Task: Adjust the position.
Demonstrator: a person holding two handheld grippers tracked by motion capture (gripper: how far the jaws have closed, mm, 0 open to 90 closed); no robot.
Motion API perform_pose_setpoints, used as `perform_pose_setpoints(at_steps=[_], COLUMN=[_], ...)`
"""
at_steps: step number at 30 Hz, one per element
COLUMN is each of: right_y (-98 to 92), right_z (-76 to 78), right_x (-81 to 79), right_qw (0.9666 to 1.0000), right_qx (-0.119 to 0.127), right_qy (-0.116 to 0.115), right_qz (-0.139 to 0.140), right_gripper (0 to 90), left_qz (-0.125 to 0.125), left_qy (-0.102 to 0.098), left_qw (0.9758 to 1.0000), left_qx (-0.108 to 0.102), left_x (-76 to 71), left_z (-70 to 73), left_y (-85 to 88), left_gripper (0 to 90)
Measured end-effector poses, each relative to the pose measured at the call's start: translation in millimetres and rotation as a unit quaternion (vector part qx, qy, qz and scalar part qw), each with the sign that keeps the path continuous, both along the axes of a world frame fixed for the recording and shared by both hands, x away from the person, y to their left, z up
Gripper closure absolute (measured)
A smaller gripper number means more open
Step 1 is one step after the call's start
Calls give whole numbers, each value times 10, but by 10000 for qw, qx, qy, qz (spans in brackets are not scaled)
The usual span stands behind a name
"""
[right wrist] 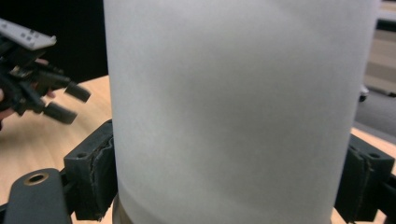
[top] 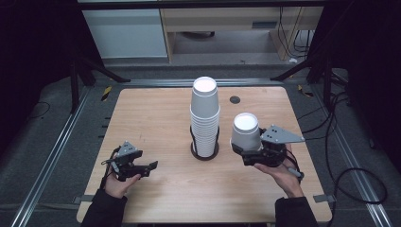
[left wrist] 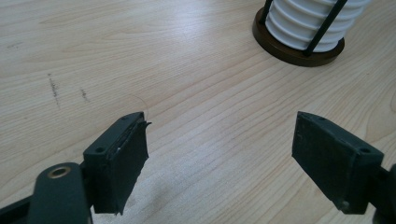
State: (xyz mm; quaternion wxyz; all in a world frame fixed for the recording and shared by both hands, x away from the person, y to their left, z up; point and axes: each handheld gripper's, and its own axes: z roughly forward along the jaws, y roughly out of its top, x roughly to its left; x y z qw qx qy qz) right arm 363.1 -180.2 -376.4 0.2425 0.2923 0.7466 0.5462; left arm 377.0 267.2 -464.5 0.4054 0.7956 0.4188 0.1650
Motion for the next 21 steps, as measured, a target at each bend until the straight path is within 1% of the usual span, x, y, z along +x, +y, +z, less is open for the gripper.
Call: perform_pose_setpoints(at_steps=[1,2,4,6,8,9,10,11,12,14,16,18,19,21], right_y=[0,8,24,30,52,70,82,82,94,120,152,161,189,215], right_z=[0,-23,-63,-72,-90,-105,-117,-117,-131,-159,-199,-211,-257,-297], right_x=[0,-1,-11,-16,-27,-33,-37,-37,-39,-40,-43,-43,-42,-34], right_qw=[10000,10000,9998,9997,9992,9987,9984,9984,9978,9966,9955,9953,9942,9931], right_qx=[0,-75,-132,-158,-219,-250,-277,-277,-320,-459,-487,-496,-546,-618], right_qy=[0,12,51,80,82,112,105,105,113,115,166,177,226,271], right_qz=[0,34,152,186,312,425,491,491,564,668,793,819,904,961], right_gripper=[129,129,129,129,129,129,129,129,128,128,128,128,127,127], left_qz=[-24,-34,-84,-119,-166,-198,-282,-282,-330,-407,-473,-551,-571,-621], left_qy=[4,4,3,4,4,4,7,7,2,6,5,7,3,-19], left_qw=[10000,10000,10000,9999,9998,9998,9996,9996,9995,9992,9989,9985,9984,9981], left_qx=[11,-1,-34,-38,-58,-62,-35,-35,-1,-14,-20,-37,-36,-45], left_x=[-2,-4,-17,-23,-29,-33,-42,-42,-52,-67,-74,-84,-86,-99], left_z=[7,11,26,36,48,55,67,67,72,83,95,110,114,134], left_y=[-4,-8,-22,-29,-45,-56,-80,-80,-97,-122,-143,-162,-169,-188], left_gripper=[176,175,172,171,171,171,170,170,170,169,168,167,166,166])
